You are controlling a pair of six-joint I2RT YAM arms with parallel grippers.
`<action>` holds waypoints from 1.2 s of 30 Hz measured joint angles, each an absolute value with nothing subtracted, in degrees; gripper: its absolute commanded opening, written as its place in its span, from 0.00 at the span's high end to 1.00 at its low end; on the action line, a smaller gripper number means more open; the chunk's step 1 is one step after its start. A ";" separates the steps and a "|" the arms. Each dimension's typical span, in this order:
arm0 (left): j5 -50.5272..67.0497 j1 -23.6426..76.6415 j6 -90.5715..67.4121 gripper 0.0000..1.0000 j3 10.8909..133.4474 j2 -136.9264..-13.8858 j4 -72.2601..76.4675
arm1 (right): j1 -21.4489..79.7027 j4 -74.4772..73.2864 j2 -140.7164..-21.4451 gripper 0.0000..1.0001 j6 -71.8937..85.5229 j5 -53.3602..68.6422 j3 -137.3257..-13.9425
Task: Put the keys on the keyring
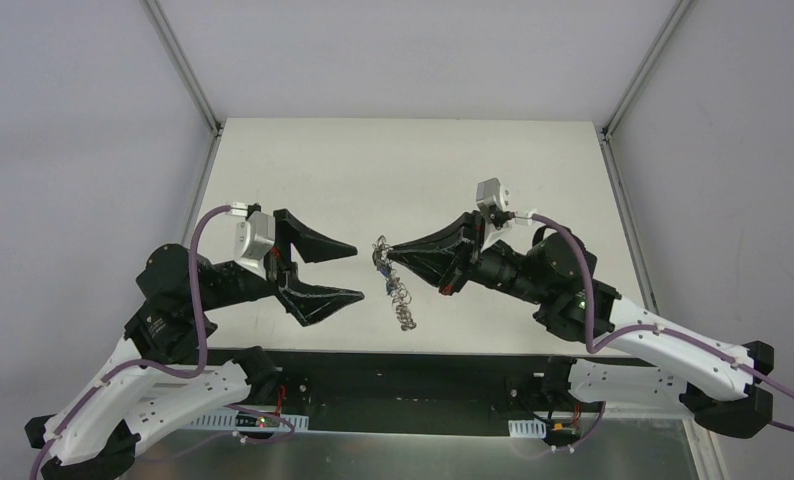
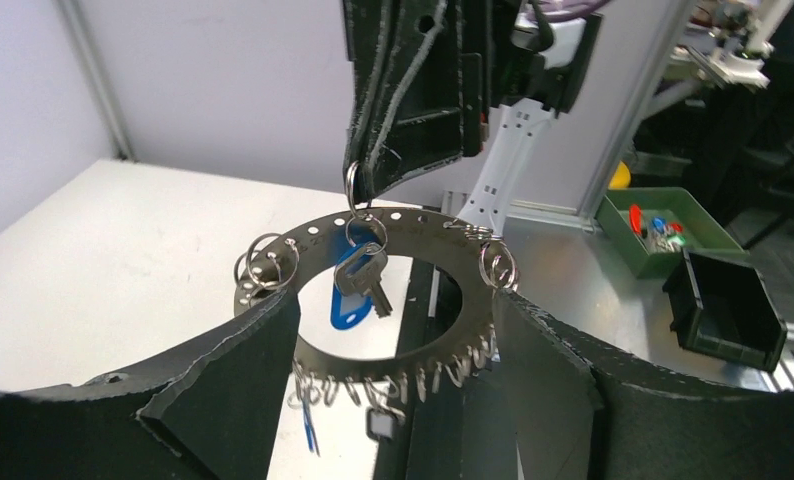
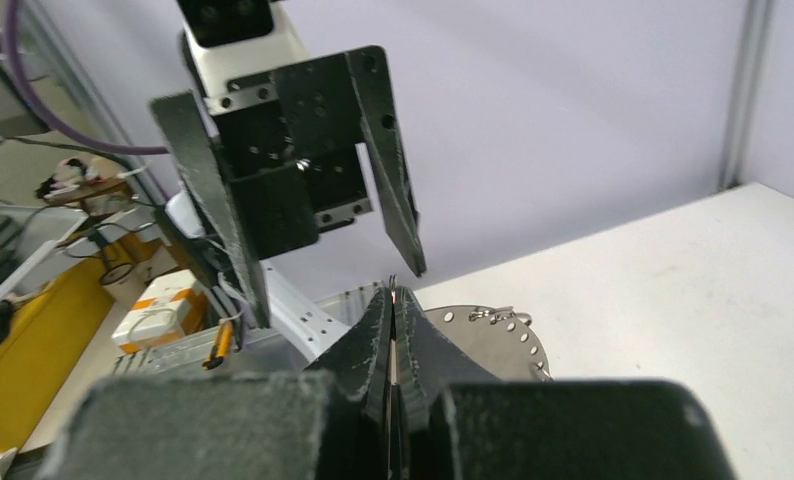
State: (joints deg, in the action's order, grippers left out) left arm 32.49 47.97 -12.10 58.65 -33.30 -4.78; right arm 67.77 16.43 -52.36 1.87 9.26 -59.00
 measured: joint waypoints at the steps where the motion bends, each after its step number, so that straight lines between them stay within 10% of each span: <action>1: 31.22 47.97 -12.95 0.27 58.65 -33.01 -5.37 | 67.77 16.10 -52.40 1.00 1.74 8.21 -58.76; 36: 7.97 47.97 -26.11 0.19 54.04 -34.39 -17.96 | 68.62 13.63 -64.49 1.00 -1.34 -17.45 -60.20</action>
